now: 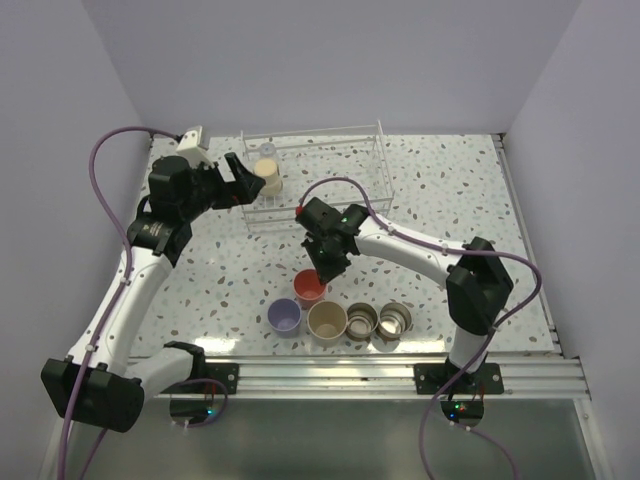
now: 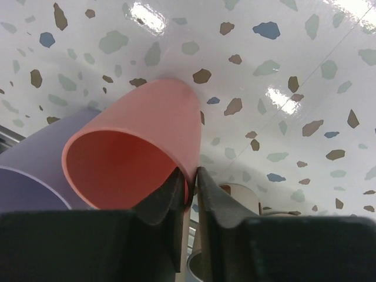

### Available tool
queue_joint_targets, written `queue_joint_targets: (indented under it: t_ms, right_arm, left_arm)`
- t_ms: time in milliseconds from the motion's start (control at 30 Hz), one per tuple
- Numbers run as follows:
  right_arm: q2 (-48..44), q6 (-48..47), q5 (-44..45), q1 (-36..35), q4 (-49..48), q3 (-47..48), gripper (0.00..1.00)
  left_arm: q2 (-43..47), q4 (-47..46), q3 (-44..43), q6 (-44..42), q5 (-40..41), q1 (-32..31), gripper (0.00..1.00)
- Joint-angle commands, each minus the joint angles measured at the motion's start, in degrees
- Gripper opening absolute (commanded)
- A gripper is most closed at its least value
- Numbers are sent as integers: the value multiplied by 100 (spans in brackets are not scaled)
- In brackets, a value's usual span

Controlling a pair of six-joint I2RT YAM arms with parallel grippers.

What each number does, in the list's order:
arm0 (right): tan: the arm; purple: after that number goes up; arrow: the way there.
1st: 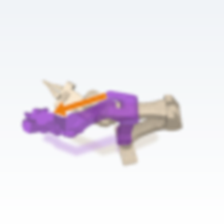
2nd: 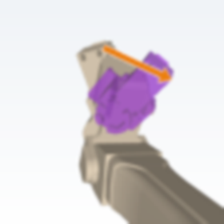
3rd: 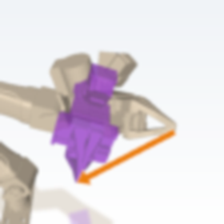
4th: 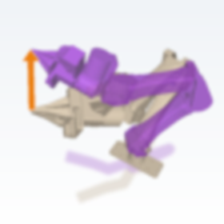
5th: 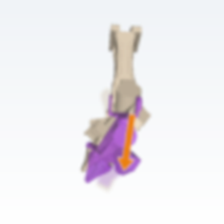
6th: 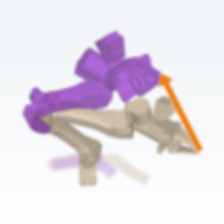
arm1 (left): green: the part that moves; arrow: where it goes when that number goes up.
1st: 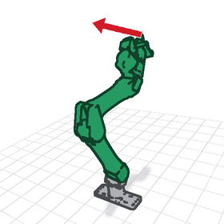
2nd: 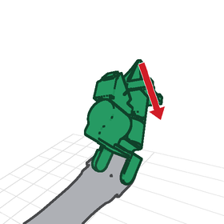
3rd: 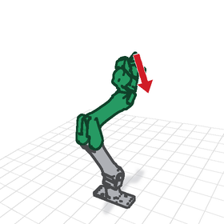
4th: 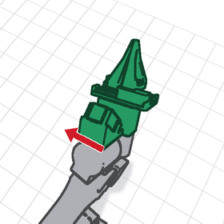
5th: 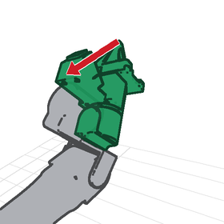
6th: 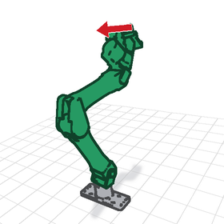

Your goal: Load the cups into the dish rack

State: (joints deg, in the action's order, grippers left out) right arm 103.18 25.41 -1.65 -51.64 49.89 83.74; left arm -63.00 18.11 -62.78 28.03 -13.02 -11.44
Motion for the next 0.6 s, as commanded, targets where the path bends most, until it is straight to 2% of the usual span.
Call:
queue_joint_targets:
  t_ms: [0, 133, 400, 567]
  right_arm:
    - [45, -97, -29, 5, -50, 124, 13]
    - [54, -203, 59, -4, 108, 308, 1]
    - [54, -616, 710, 136, 706, 880, 0]
    - [-174, -722, 219, 1040, 899, 1591, 0]
  left_arm:
    - [-36, -62, -269, -96, 36, -16, 100]
    - [-81, -88, -357, -96, 54, -16, 100]
    - [-133, -413, -489, -61, -473, -16, 100]
    - [-326, -177, -831, 88, -360, -25, 100]
